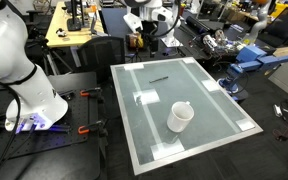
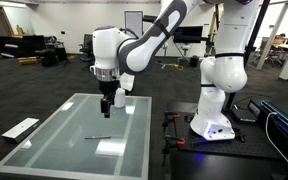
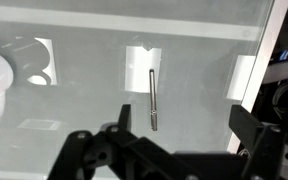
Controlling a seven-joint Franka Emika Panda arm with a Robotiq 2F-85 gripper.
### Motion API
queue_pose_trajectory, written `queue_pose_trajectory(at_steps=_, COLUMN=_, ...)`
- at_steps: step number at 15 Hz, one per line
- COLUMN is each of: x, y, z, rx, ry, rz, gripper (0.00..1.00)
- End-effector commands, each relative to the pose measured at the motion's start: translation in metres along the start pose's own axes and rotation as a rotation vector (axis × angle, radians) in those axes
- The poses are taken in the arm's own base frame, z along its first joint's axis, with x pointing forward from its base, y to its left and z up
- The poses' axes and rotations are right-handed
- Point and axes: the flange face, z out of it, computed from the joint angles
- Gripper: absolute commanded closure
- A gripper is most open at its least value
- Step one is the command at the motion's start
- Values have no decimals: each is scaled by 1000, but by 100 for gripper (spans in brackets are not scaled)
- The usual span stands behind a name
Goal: Put the pen in the mug cup
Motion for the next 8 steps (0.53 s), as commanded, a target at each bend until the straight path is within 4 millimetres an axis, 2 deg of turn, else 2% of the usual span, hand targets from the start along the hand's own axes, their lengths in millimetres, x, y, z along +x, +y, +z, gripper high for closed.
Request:
queue_pose_trajectory(at_steps=1, x=16, y=12, z=26, rx=21, ry=45, rz=-83, gripper=0)
queue_pose_trajectory(at_steps=8, x=30, y=22, z=83, rx=2, ry=37, rz=-129, gripper=0)
